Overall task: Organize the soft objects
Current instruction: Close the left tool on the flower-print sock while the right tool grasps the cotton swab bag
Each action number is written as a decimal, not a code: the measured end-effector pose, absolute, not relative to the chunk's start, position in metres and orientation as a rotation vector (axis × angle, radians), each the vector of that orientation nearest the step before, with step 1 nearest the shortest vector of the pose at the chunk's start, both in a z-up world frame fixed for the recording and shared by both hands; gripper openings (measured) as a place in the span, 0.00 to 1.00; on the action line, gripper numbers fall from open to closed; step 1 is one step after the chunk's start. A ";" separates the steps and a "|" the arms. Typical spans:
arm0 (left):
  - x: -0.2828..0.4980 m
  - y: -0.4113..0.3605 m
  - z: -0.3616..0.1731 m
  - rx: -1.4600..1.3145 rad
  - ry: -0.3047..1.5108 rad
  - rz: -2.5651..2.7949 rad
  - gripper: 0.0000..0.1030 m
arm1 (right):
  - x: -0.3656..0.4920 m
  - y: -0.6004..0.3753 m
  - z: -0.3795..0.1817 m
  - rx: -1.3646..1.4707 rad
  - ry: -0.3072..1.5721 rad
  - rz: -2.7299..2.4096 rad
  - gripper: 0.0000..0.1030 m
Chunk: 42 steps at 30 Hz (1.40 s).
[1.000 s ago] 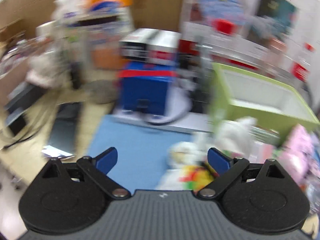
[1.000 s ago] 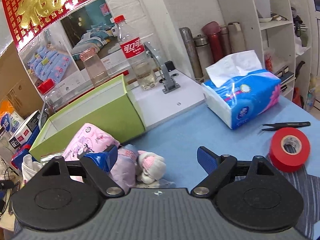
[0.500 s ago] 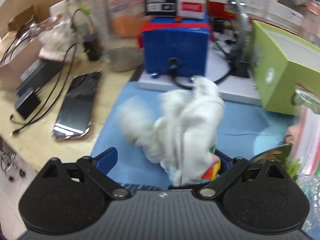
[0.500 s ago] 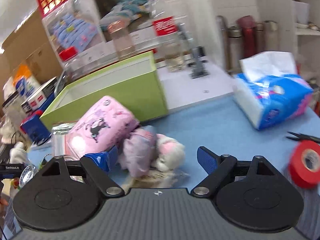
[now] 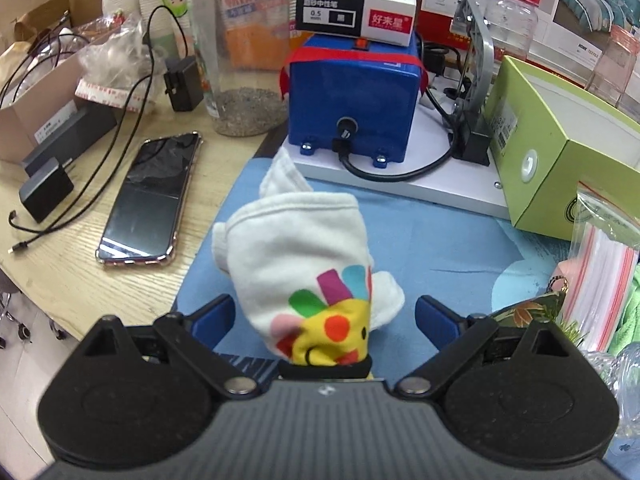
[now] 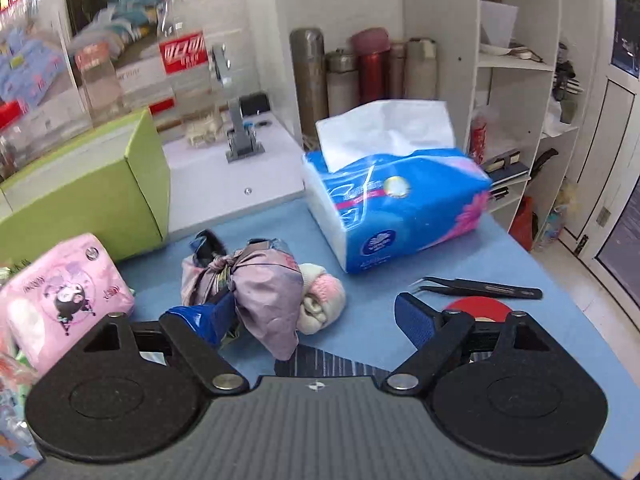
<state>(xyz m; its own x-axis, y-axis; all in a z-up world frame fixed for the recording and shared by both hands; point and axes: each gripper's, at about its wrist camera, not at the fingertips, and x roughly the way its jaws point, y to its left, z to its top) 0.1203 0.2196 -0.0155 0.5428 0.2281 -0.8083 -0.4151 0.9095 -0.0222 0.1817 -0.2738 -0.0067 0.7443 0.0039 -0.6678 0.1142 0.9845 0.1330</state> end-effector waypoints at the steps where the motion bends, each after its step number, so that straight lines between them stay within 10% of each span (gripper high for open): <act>1: 0.119 0.220 -0.014 -0.223 0.918 0.382 0.93 | 0.173 -0.277 -0.005 0.193 0.718 -0.031 0.72; 33: 0.088 0.231 -0.002 -0.235 0.890 0.395 0.93 | 0.104 -0.245 -0.001 -0.085 0.805 0.322 0.72; 42: 0.072 0.232 0.004 -0.233 0.901 0.274 0.93 | 0.103 -0.208 -0.003 -0.674 0.750 0.801 0.72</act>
